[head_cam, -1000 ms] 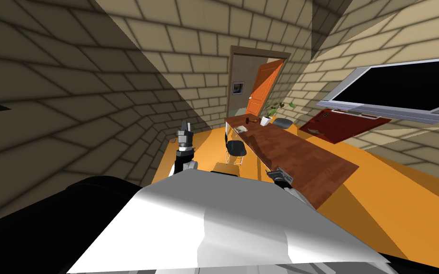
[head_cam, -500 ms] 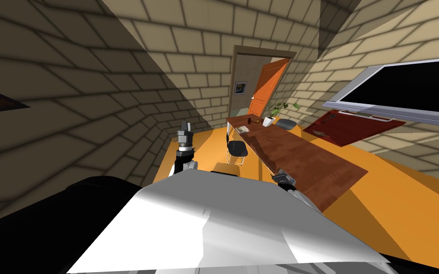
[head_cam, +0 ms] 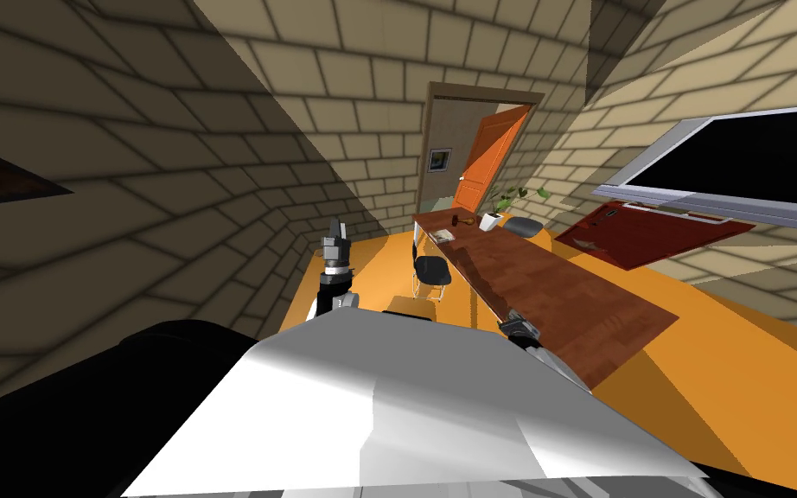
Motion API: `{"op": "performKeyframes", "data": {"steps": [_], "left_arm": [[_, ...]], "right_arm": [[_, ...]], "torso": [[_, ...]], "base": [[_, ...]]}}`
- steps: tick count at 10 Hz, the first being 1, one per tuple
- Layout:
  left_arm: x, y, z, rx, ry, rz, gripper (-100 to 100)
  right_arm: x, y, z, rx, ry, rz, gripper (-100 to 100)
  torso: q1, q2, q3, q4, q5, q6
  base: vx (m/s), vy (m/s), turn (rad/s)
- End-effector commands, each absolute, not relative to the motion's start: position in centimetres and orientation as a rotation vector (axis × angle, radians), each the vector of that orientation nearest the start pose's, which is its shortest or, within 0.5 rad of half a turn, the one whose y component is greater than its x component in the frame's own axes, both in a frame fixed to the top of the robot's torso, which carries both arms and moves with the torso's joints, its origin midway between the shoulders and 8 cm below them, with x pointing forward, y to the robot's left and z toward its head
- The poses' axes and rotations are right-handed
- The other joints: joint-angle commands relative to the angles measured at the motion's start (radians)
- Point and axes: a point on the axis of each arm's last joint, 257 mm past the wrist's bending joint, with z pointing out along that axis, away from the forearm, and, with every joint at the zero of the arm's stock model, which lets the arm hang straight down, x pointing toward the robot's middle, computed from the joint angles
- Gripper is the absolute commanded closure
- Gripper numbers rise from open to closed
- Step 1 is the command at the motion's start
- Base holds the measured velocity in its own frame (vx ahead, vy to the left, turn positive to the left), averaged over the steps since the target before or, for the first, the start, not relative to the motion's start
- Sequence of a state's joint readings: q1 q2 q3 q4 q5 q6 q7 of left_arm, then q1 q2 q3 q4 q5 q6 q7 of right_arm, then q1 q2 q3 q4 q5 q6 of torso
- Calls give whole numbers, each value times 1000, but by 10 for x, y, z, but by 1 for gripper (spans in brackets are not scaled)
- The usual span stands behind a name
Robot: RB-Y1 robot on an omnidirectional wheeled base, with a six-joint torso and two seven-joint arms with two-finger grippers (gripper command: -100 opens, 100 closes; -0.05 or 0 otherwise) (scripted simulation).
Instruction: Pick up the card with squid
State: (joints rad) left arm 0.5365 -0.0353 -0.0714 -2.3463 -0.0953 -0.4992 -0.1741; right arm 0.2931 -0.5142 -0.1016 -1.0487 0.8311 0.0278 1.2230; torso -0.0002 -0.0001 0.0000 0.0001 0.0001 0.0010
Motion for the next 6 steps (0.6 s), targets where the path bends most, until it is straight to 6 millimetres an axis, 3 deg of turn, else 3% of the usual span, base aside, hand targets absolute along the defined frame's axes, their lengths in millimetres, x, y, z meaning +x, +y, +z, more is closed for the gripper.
{"op": "performKeyframes", "data": {"steps": [1,5,6], "left_arm": [[332,251,42,-540,653,-1142,0],[332,251,42,-540,653,-1142,0],[332,251,42,-540,653,-1142,0]], "right_arm": [[287,-574,-491,-745,2284,-921,-100],[309,-560,-499,-729,2293,-927,-100],[306,-561,-499,-736,2289,-923,-100]], "torso": [[0,0,0,0,0,0],[-5,3,2,1,-1,0],[-5,3,2,1,-1,0]], "base": [[-22,-46,37],[-49,-73,49],[-25,-35,15]]}}
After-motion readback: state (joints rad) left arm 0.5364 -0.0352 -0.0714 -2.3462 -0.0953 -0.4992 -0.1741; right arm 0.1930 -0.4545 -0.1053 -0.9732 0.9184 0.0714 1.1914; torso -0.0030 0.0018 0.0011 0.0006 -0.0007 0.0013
